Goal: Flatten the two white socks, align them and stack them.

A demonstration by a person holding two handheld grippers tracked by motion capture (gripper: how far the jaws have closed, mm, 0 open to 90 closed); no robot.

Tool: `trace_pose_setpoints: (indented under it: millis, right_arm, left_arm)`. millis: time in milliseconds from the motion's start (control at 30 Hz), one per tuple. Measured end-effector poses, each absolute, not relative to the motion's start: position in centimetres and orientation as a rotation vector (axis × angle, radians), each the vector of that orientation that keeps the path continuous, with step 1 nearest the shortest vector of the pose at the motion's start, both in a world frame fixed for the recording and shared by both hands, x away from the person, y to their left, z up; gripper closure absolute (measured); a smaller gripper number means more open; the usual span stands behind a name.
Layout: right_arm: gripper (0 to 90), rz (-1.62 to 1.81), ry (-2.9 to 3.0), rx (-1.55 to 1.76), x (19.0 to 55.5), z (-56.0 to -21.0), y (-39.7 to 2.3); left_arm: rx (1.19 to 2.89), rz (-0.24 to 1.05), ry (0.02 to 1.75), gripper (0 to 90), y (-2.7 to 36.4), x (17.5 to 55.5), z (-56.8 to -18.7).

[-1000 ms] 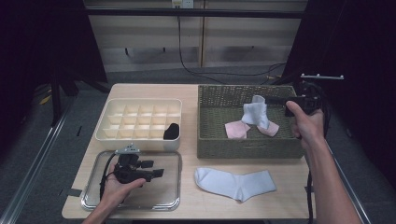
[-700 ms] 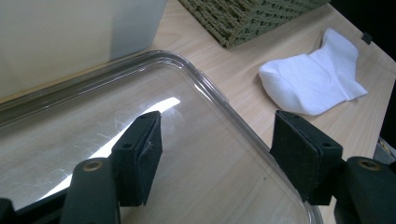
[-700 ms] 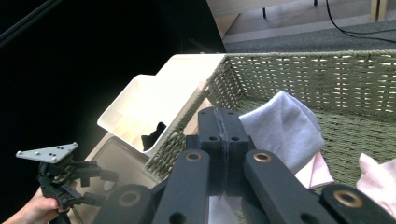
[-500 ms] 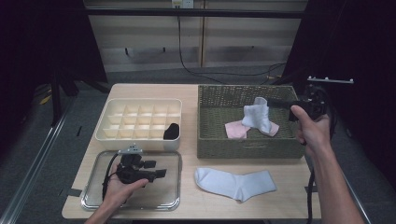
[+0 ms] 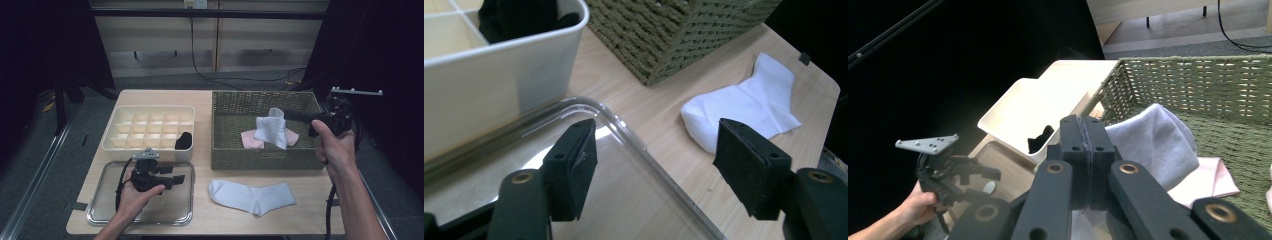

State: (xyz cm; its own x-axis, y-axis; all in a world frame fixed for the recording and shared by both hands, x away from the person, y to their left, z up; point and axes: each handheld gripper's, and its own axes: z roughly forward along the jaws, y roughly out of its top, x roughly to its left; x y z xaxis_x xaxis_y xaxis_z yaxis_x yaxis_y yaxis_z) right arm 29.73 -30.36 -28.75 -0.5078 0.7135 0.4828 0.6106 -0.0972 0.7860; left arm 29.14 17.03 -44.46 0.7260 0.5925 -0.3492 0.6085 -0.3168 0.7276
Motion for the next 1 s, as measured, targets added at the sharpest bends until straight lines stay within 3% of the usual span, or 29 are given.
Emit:
trace_pose_setpoints:
  millis: [267,400,1000]
  right_arm:
    - [89.6,1.698,2.071,1.460,27.7,-28.2,-29.6]
    - [89.6,1.692,2.100,1.444,26.7,-28.0,-28.6]
    - [89.6,1.767,2.174,1.386,23.8,-30.4,-25.7]
  left_arm:
    - [1.993,-0.075,0.848,35.8,15.8,29.3,-43.8]
    - [2.009,-0.020,0.839,31.8,14.8,29.3,-43.4]
    - [1.981,-0.081,0.792,30.1,12.2,29.4,-42.7]
